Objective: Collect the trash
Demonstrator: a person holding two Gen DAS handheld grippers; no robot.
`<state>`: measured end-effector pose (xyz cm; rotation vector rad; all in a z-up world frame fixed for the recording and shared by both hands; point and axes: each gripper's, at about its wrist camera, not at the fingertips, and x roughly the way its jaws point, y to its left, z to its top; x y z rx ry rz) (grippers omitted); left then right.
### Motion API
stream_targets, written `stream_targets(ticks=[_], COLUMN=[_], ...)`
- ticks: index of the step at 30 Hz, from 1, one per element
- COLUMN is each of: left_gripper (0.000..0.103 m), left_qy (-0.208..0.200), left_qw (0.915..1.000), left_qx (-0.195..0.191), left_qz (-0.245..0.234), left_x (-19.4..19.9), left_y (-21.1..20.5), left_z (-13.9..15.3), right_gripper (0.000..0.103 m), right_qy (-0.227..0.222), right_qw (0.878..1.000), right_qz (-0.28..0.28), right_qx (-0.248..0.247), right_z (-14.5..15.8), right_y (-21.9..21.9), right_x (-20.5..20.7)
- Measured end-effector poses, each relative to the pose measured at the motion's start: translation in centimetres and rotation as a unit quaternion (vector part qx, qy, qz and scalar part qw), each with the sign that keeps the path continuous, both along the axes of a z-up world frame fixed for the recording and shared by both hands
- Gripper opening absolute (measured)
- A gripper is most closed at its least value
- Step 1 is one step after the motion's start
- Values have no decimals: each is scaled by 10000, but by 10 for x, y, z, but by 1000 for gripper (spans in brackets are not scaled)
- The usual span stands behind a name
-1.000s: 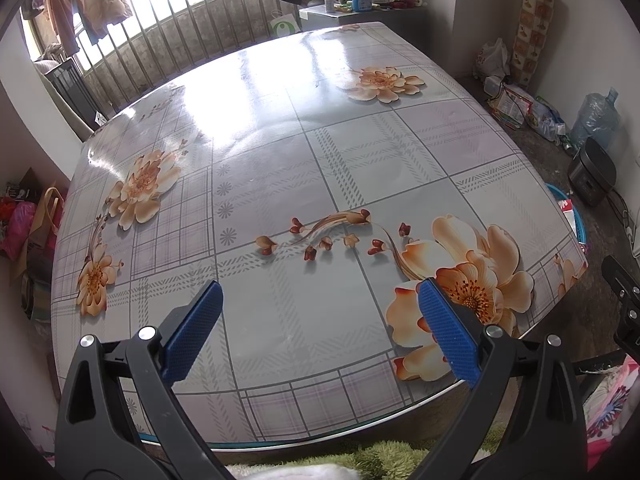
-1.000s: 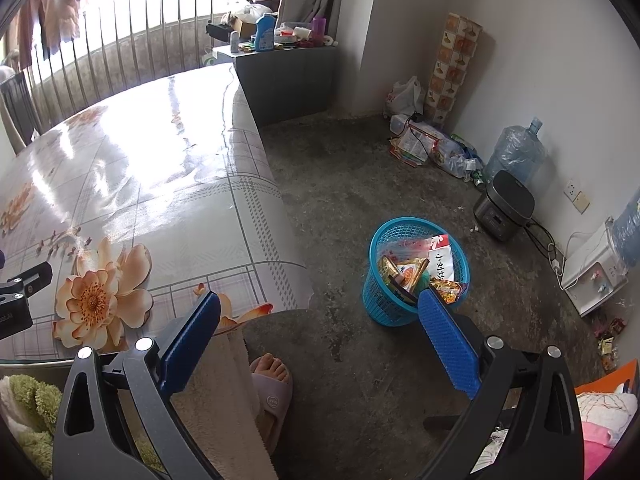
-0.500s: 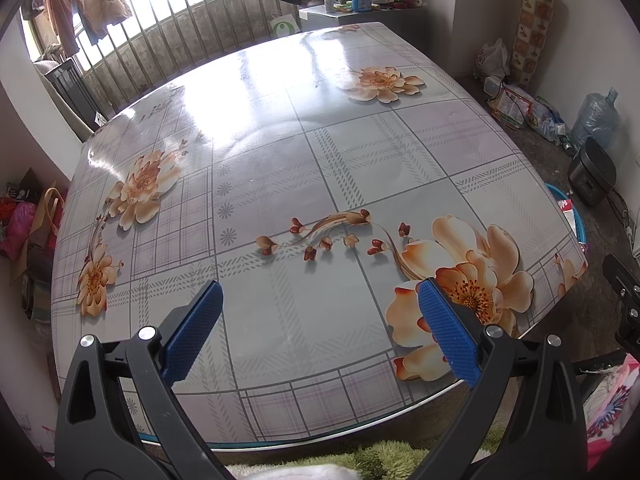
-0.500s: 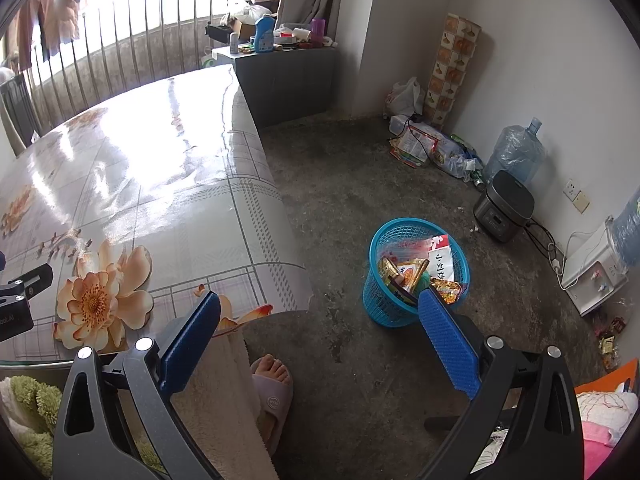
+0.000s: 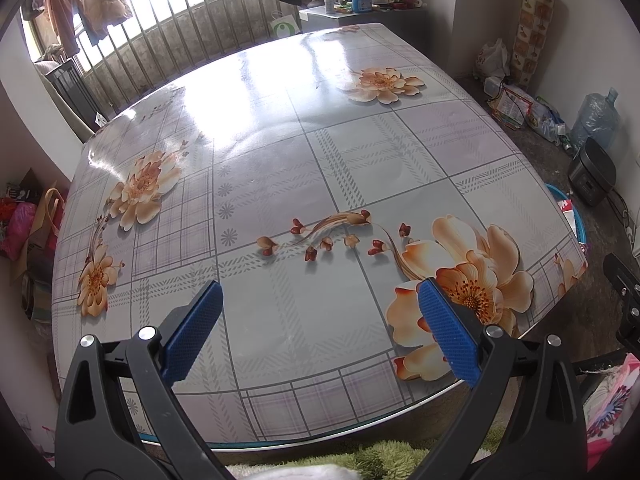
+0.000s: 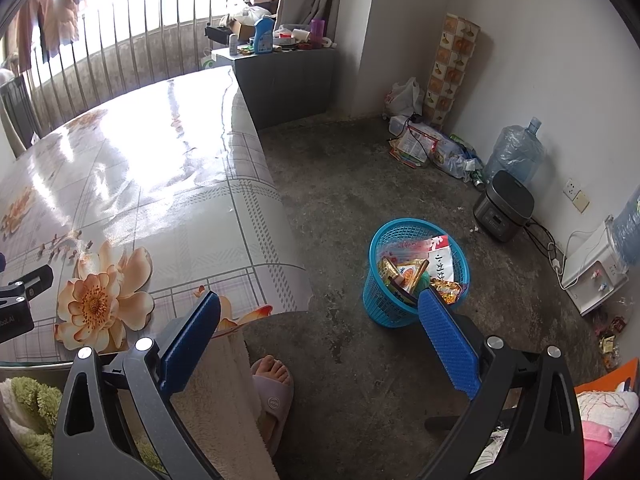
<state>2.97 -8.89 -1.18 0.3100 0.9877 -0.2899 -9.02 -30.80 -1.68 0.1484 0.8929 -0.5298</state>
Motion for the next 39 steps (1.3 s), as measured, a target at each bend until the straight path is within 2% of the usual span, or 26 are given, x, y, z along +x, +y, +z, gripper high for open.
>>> stream_targets(ticks=[39], left_gripper=[94], left_qy=[5], left_qw=[10000], left_qx=[-8], left_qz=[24], left_x=[-1], left_y=[1], left_z=[1], right_gripper=[96], right_qy=[-35], right_qw=[10000], right_qz=[-1], right_qx=[25], right_z=[5], right_y=[3], right_x=[2])
